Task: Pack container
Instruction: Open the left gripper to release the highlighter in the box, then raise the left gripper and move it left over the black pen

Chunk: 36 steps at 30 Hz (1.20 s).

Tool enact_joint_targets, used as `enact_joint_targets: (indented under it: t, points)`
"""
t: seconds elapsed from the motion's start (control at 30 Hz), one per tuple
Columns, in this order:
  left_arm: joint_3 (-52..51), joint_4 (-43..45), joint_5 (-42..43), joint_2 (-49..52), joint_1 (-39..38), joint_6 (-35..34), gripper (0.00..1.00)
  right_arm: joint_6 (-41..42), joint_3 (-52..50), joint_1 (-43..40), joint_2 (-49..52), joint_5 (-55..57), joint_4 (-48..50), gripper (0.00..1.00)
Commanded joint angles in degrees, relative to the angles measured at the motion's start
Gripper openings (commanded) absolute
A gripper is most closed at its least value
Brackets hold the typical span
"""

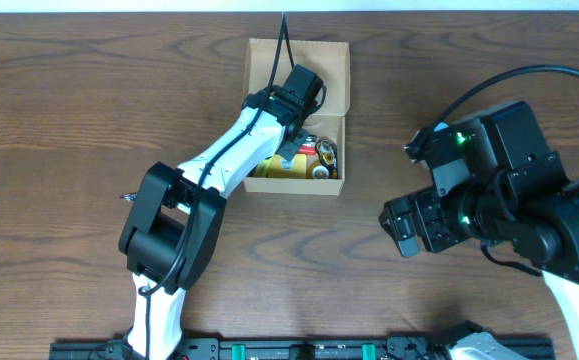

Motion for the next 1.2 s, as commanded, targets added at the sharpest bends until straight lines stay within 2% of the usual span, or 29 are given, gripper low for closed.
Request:
enact_joint_targets:
  t: [0.0,0.07,0.3,0.6,0.87,1.17]
  points:
    - [-0.09,-0.22,7.1,0.33,-0.39,3.41,0.06,-0.7,0.09,-0.31,0.02,0.2,-0.04,0.99]
    - [-0.11,-0.61,9.7,0.33,-0.59,4.66,0.06,-0.7,0.09,-0.31,0.02,0.2,-0.04,0.99]
    - [-1.79,-0.76,9.35,0.74,-0.7,7.02,0.06,-0.7,0.09,-0.31,0.02,0.2,-0.04,0.99]
    - [-3.96,0.76,0.5,0.74,-0.7,6.86,0.06,-0.7,0.09,-0.31,0.02,0.2,-0.04,0.99]
    - [-3.96,2.25,-8.87,0.74,-0.63,3.37,0.06,-0.7,0.09,-0.31,0.02,0.2,-0.04,0.99]
    - [-3.85,2.43,-10.16,0.72,-0.55,1.75,0.06,-0.7,0.09,-0.31,0.02,0.2,-0.04,0.99]
